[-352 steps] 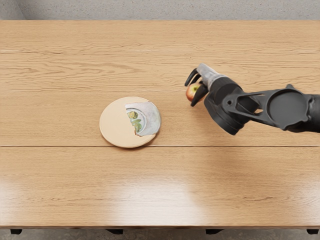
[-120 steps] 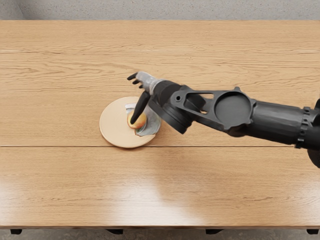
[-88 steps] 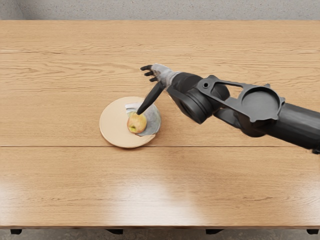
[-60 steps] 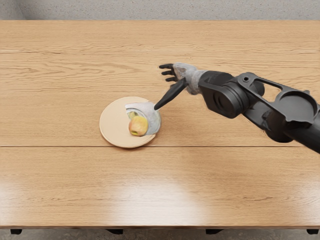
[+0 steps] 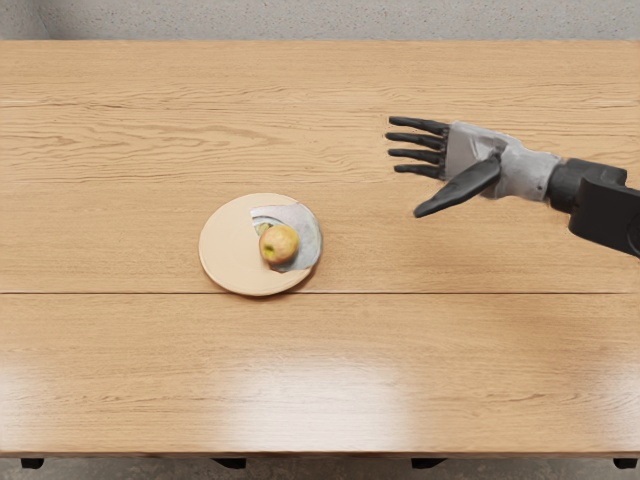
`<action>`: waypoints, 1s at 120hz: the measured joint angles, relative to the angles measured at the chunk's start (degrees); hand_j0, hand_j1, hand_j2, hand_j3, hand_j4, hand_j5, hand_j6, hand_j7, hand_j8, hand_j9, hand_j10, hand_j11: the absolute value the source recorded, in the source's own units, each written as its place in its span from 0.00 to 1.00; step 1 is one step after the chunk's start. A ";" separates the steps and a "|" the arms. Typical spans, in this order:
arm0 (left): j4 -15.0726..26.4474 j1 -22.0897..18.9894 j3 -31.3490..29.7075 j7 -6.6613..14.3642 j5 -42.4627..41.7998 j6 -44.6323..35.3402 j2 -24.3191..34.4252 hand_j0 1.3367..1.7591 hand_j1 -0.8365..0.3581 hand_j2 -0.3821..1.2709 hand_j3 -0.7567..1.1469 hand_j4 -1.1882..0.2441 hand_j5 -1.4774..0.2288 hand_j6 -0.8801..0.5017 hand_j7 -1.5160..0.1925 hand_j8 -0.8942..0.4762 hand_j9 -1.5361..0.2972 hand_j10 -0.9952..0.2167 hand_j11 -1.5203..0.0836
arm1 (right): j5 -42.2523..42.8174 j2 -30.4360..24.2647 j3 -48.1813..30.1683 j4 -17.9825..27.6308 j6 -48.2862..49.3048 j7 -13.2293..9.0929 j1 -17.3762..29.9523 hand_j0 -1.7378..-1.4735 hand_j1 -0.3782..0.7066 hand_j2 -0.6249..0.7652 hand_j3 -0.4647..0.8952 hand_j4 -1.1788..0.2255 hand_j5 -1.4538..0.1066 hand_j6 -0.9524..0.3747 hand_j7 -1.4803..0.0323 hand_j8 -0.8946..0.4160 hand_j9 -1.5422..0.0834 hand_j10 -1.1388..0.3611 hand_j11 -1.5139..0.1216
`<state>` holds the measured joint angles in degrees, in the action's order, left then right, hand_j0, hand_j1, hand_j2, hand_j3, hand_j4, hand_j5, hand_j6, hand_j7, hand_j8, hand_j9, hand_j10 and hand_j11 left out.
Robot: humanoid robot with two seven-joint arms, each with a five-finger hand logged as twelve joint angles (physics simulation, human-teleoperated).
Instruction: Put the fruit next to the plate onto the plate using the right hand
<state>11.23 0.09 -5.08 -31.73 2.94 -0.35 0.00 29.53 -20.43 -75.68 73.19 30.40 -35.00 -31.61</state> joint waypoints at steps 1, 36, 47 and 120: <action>0.00 0.00 0.01 0.00 0.00 0.00 0.00 0.76 0.98 0.23 0.40 0.82 0.86 0.63 0.88 0.65 0.83 0.81 0.94 | -0.40 -0.05 -0.30 -0.29 0.35 0.00 0.14 0.30 0.13 0.44 0.34 0.77 0.85 0.65 0.90 0.61 0.87 0.70 0.85; 0.01 0.00 0.01 0.00 -0.02 0.00 0.00 0.76 0.98 0.23 0.40 0.82 0.86 0.63 0.88 0.65 0.83 0.81 0.94 | -16.78 -4.11 -5.16 -8.19 4.34 0.00 7.28 0.30 0.06 0.45 0.34 0.82 0.91 0.70 0.96 0.66 0.93 0.74 0.90; 0.01 0.00 0.00 0.00 -0.03 0.00 0.00 0.76 0.98 0.23 0.40 0.82 0.86 0.63 0.88 0.65 0.83 0.81 0.94 | -18.46 -6.57 -5.83 -9.87 4.50 0.00 8.24 0.30 0.05 0.45 0.34 0.83 0.92 0.71 0.96 0.67 0.94 0.75 0.91; 0.01 0.00 0.02 0.00 -0.01 0.00 0.00 0.76 0.98 0.23 0.40 0.82 0.86 0.63 0.88 0.65 0.83 0.81 0.94 | -22.38 -14.89 -7.81 -11.10 4.61 0.00 10.14 0.30 0.03 0.45 0.34 0.84 0.93 0.72 0.98 0.68 0.95 0.76 0.92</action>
<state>11.24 0.09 -5.06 -31.73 2.93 -0.35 0.00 7.15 -35.31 -83.49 62.09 35.01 -35.00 -21.46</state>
